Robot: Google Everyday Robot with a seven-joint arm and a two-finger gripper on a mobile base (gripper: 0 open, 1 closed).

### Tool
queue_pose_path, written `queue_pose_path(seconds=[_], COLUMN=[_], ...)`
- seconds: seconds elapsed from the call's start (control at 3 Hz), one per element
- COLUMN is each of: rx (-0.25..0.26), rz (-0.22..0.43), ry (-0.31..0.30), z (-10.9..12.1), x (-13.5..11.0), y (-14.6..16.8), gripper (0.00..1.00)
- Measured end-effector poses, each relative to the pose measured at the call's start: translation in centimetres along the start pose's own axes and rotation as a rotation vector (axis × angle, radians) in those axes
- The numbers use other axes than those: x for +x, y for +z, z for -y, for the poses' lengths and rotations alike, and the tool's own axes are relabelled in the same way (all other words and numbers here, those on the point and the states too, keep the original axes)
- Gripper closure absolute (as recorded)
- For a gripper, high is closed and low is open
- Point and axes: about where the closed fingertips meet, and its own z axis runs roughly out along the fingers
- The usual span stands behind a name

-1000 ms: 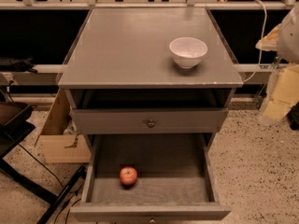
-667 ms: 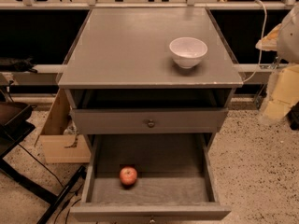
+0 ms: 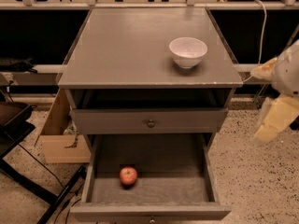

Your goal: Pick apple from middle drawer and place on counter

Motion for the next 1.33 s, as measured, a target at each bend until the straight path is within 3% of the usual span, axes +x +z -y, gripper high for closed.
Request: queue_pose_path(seconds=[0.33, 0.67, 1.0, 1.33], rx=[-0.079, -0.138, -0.184, -0.183], rz=[0.179, 0.33, 0.395, 0.416], ry=[0.06, 0.092, 0.108, 0.102], z=[-1.8, -2.9, -4.0, -3.8], x=[2.2, 2.7, 2.6, 2.1], y=[8.3, 15.8, 20.4, 20.9], gripper=[0.0, 0.0, 0.0, 0.0])
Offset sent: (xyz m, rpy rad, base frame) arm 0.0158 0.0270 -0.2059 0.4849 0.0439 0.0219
